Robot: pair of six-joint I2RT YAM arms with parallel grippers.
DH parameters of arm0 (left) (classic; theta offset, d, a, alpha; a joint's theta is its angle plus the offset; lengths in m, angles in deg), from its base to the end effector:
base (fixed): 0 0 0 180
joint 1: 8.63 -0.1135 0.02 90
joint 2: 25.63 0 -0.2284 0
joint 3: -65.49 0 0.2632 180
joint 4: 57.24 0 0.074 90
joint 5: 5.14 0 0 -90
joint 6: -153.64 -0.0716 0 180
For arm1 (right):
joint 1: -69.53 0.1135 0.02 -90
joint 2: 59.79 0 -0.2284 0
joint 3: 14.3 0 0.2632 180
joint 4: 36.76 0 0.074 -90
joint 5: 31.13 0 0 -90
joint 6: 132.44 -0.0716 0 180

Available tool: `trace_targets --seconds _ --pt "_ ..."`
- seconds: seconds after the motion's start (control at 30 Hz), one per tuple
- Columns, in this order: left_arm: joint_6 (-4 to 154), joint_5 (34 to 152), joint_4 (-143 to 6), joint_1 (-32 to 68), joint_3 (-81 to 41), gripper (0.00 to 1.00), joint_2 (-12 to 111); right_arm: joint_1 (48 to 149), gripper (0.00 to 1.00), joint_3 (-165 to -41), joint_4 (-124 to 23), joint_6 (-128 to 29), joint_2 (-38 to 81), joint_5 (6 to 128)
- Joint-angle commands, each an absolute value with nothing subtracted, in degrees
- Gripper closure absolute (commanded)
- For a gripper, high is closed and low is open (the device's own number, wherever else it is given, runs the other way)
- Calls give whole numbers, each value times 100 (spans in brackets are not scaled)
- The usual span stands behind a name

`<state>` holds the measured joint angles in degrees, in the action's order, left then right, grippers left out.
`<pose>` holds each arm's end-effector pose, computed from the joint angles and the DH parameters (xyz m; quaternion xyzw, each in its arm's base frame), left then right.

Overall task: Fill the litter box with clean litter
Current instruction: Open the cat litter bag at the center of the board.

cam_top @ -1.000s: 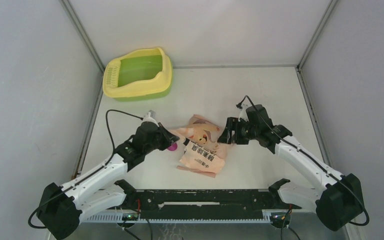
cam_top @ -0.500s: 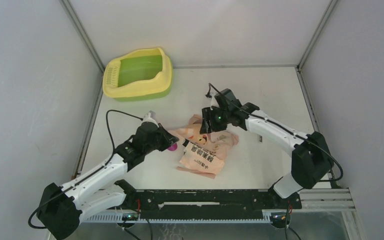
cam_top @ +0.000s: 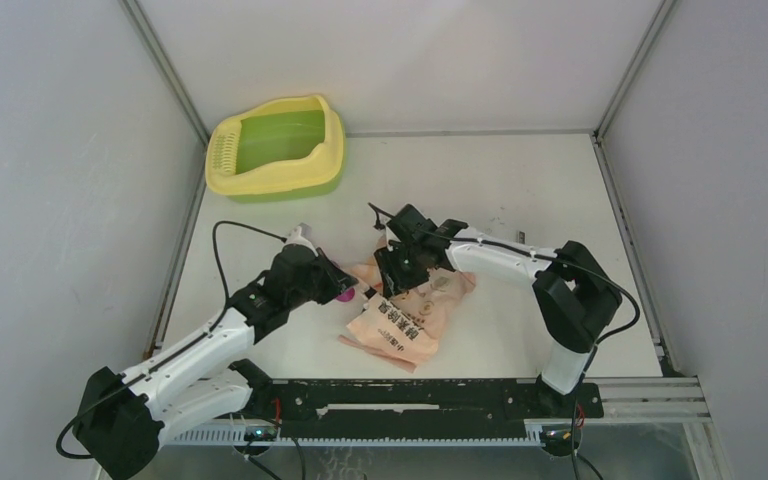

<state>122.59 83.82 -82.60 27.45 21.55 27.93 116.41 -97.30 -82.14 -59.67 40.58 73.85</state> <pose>0.2134 -0.1539 0.1698 -0.1799 0.8685 -0.3352 0.3179 0.2448 0.2885 0.1323 -0.2762 0.9236 0.2313 0.1307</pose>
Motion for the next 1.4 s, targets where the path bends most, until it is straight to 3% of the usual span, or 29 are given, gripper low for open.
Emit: trace_targets --seconds 0.0,0.27,0.6,1.13,1.17,1.23,1.37 --pt "12241 8430 -7953 2703 2098 100 2607 11800 46 -9926 -8173 -5911 4120 7352" --pt "12299 8442 -7915 2702 2356 100 2525 11796 46 -9928 -8129 -5972 4139 7576" --pt "12356 8414 -7790 2703 2679 100 2495 11518 37 -9933 -8254 -5991 3471 7691" --pt "12392 8380 -7639 2704 2643 100 2619 11695 40 -10139 -8250 -6061 3760 7757" --pt "12399 8388 -7613 2700 2647 97 2636 11707 40 -10137 -8239 -6056 3793 7761" --pt "12409 8398 -7573 2702 2647 82 2657 11716 40 -10135 -8228 -6064 3815 7773" --pt "12403 8376 -7543 2701 2622 71 2709 11694 40 -10135 -8228 -6056 3833 7785"
